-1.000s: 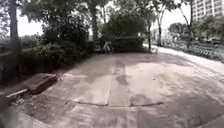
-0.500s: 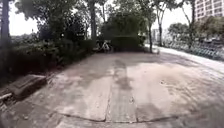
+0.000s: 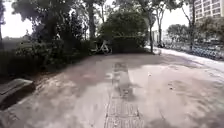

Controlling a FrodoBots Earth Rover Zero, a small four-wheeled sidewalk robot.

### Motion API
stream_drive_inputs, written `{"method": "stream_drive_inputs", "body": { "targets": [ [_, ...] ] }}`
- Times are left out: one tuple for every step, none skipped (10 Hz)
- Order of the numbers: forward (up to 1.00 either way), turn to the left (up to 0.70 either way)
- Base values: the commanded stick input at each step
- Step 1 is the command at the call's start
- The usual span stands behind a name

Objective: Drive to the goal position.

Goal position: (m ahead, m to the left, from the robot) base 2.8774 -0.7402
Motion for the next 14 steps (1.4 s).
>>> {"method": "stream_drive_inputs", "body": {
  "targets": [
    [0.70,0.00],
    [0.70,0.00],
    [0.70,0.00],
    [0.70,0.00],
    [0.70,0.00],
    [0.70,0.00],
    [0.70,0.00],
    [0.70,0.00],
    [0.70,0.00],
    [0.70,0.00],
    [0.70,0.00],
    [0.70,0.00],
    [0.70,0.00],
    [0.70,0.00]
  ]
}}
